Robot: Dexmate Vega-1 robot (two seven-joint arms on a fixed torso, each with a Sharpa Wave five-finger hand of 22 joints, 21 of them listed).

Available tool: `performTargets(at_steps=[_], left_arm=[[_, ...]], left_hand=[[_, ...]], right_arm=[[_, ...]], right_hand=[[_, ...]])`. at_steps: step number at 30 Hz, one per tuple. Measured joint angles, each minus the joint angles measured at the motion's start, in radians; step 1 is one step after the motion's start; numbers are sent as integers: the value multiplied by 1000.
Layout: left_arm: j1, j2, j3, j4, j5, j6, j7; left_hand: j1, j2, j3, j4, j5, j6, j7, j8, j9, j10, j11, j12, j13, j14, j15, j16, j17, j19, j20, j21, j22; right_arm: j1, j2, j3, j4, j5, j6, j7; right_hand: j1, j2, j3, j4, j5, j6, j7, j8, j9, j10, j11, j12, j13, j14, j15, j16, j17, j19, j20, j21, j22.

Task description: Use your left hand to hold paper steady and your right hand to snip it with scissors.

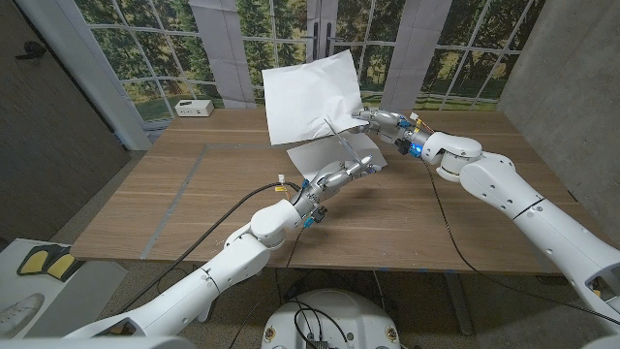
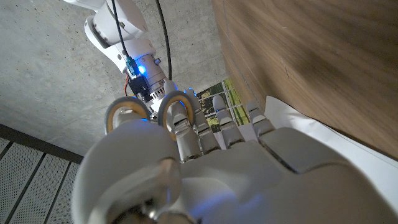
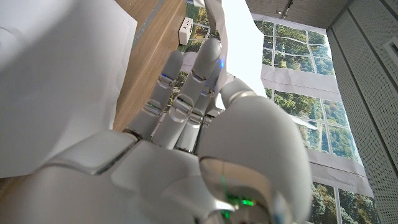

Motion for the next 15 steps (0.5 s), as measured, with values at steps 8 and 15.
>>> performTargets(at_steps=[8,15], left_arm=[[0,-7,0,8,-2,-13,-2],[4,-12,0,11,-1,-26,4]], left_hand=[[65,-23,269,42,-27,41,-9,18,21,16,17,5,19,16,-2,11,12,11,4,7,5],[81,-39,385,43,-44,53,-14,26,32,5,45,12,33,36,0,12,12,18,-4,18,4]], right_arm=[[0,-3,2,-2,1,-1,0],[-5,-8,5,-9,1,-4,-5]], right_hand=[[0,0,0,0,-1,0,0,0,0,0,0,0,5,0,0,0,2,-4,-3,11,-7],[0,0,0,0,-1,0,0,0,-5,0,0,0,4,0,0,-4,4,-11,0,19,-12]])
